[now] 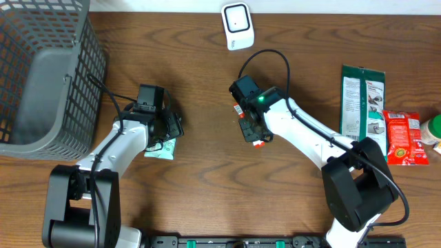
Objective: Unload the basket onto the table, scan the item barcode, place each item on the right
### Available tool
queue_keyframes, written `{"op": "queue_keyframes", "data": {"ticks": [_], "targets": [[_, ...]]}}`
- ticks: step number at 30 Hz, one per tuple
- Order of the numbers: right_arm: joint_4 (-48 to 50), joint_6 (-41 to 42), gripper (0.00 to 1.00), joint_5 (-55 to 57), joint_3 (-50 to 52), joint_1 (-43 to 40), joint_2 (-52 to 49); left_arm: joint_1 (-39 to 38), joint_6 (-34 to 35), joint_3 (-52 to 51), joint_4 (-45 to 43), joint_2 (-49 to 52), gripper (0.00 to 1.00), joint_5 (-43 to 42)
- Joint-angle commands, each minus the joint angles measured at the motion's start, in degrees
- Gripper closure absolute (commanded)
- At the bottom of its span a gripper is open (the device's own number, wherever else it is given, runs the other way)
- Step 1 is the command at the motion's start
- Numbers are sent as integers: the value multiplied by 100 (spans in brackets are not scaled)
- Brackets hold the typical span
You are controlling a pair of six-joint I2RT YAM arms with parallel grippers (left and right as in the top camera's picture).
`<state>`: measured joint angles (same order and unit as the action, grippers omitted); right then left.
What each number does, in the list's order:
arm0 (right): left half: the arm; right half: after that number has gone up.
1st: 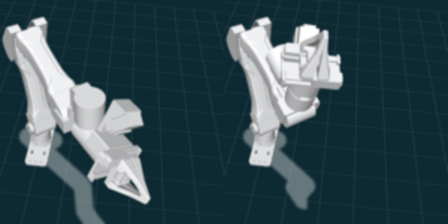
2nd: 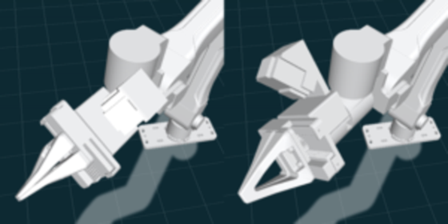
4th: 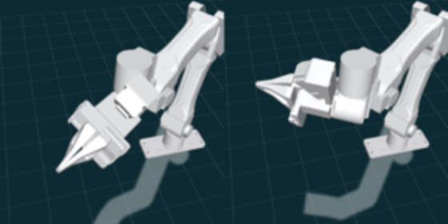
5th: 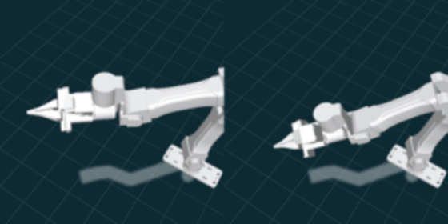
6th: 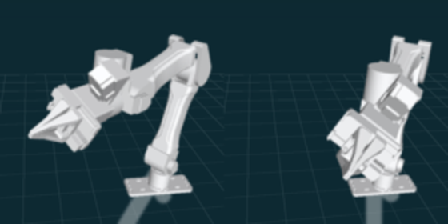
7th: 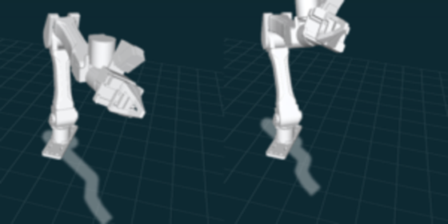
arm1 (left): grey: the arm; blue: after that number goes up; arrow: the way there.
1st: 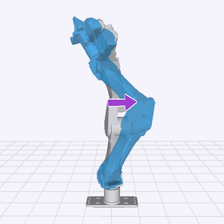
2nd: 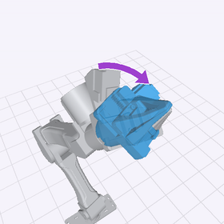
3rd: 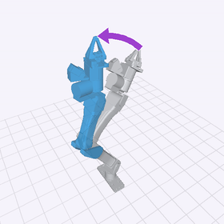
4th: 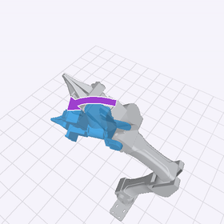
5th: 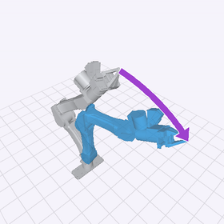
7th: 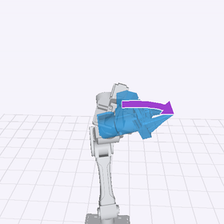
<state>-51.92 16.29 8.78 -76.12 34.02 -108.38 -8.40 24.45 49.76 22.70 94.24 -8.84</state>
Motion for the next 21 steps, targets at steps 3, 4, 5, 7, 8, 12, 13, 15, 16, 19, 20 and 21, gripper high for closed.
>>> {"op": "queue_keyframes", "data": {"ticks": [3,4,5,7,8,12,13,15,16,19,20,21], "targets": [[553,-133,73,-33,415,-55,-48,61,20,-74,118,122,34,85],[608,-133,72,-37,450,-55,-48,61,-105,-59,118,107,34,-57],[638,-131,70,-52,476,-55,-48,61,-186,-50,118,87,34,-111],[673,-107,70,-50,479,-55,-50,61,-190,-46,118,13,34,-103],[693,-109,71,-50,479,-55,-48,61,-190,-46,120,-7,34,-103],[935,-83,75,-52,605,-55,-50,61,-188,-46,146,-15,33,-105],[1014,-55,76,-52,656,-55,-50,61,-188,-46,155,-15,33,-103],[1207,-48,78,-52,787,-55,-50,61,-188,-46,160,-15,33,-103],[1364,-48,77,-50,890,-55,-50,61,-188,-46,160,-15,33,-103],[1759,-46,71,-103,1130,-55,-50,61,-188,-46,160,-15,33,-103],[1899,-46,71,-190,1215,-55,-50,61,-188,-46,162,-15,32,-103],[2009,-46,73,-293,1276,-55,-50,61,-188,-46,164,-15,32,-103]]}}
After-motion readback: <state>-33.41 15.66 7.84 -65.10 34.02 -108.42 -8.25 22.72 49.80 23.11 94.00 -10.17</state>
